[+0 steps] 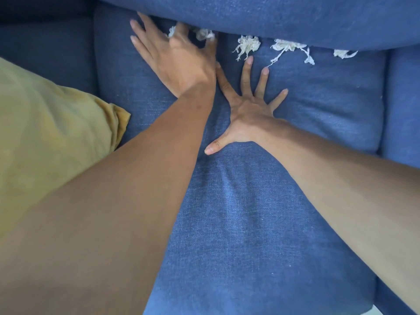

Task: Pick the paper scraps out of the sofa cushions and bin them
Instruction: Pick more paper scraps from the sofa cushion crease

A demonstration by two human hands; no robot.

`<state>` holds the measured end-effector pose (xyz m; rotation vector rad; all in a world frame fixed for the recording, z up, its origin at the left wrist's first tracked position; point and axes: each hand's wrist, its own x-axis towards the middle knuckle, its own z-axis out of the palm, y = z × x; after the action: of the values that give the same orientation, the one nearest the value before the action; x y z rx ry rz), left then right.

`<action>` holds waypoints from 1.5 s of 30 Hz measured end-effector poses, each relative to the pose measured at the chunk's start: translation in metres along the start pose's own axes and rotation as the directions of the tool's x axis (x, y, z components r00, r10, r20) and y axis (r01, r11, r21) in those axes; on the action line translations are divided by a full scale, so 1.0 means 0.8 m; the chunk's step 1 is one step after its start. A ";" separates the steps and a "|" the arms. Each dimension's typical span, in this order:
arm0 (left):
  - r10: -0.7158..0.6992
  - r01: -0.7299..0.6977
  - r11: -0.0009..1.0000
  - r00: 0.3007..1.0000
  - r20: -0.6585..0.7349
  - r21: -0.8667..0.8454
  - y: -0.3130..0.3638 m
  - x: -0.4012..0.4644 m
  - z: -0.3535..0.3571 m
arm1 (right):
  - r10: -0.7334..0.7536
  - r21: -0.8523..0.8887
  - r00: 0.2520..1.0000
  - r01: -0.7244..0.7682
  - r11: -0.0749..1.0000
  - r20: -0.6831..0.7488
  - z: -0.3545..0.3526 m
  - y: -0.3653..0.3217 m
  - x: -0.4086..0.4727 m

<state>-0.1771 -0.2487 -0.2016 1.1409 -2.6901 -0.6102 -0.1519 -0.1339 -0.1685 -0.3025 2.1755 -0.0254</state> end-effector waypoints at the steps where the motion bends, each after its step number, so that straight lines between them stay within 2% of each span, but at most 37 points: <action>1: -0.009 0.009 1.000 1.000 0.028 0.004 0.001 -0.001 -0.001 | 0.001 0.004 1.000 -0.001 1.000 -0.001 0.000 0.000 0.001; 3: 0.003 -0.003 1.000 0.999 0.036 -0.019 0.001 -0.001 -0.003 | 0.004 0.008 1.000 -0.004 1.000 -0.005 0.000 -0.001 0.001; 7: 0.079 -0.084 0.955 0.996 -0.027 -0.284 -0.023 -0.005 -0.019 | -0.005 0.015 1.000 0.006 1.000 -0.020 0.002 -0.001 -0.001; 9: 0.191 -0.185 0.935 0.981 -0.008 -0.301 -0.045 -0.015 -0.030 | -0.009 0.021 0.999 0.009 1.000 -0.032 0.001 -0.001 -0.003; 13: 0.447 -0.432 0.886 0.893 0.058 -0.170 -0.078 -0.050 -0.043 | -0.014 0.028 0.998 0.016 0.999 -0.060 0.002 0.002 -0.006; 15: 0.534 -0.535 0.844 0.839 0.102 -0.015 -0.087 -0.064 -0.044 | -0.018 0.040 0.996 0.021 0.999 -0.086 0.004 0.002 -0.009; 18: 0.546 -0.584 0.794 0.807 0.223 0.169 -0.094 -0.070 -0.039 | -0.034 0.056 0.991 0.042 0.998 -0.132 0.007 0.006 -0.013; 24: 0.542 -0.617 0.747 0.781 0.310 0.248 -0.104 -0.065 -0.026 | -0.046 0.015 0.974 0.051 0.999 -0.224 0.006 0.010 -0.037; 26: 0.539 -0.629 0.729 0.770 0.341 0.270 -0.104 -0.064 -0.023 | -0.045 0.129 0.919 0.103 0.986 -0.392 0.007 0.014 -0.042; 28: 0.536 -0.643 0.714 0.757 0.373 0.279 -0.101 -0.061 -0.024 | 0.085 0.344 0.761 0.188 0.920 -0.643 0.008 0.014 -0.044; 29: 0.531 -0.644 0.711 0.755 0.385 0.281 -0.101 -0.060 -0.025 | 0.192 0.422 0.676 0.192 0.886 -0.711 0.007 0.013 -0.041; 31: 0.526 -0.644 0.710 0.753 0.395 0.284 -0.099 -0.060 -0.027 | 0.376 0.541 0.597 0.119 0.832 -0.709 -0.001 0.006 -0.026; 34: 0.527 -0.647 0.704 0.753 0.395 0.292 -0.099 -0.061 -0.027 | 0.493 0.602 0.531 0.042 0.797 -0.690 -0.016 -0.009 0.005; 38: 0.533 -0.646 0.708 0.754 0.384 0.287 -0.099 -0.062 -0.027 | 0.614 0.675 0.505 -0.080 0.733 -0.607 -0.035 -0.023 0.023; 42: 0.539 -0.643 0.712 0.758 0.366 0.283 -0.100 -0.064 -0.025 | 0.645 0.690 0.476 -0.105 0.716 -0.598 -0.039 -0.026 0.025; 45: 0.548 -0.640 0.717 0.763 0.344 0.276 -0.102 -0.063 -0.023 | 0.639 0.695 0.446 -0.050 0.717 -0.627 -0.033 -0.025 0.034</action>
<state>-0.0829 -0.2692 -0.2187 0.1634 -3.2210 -0.1128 -0.1843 -0.1617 -0.1721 0.7620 2.9983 -0.7612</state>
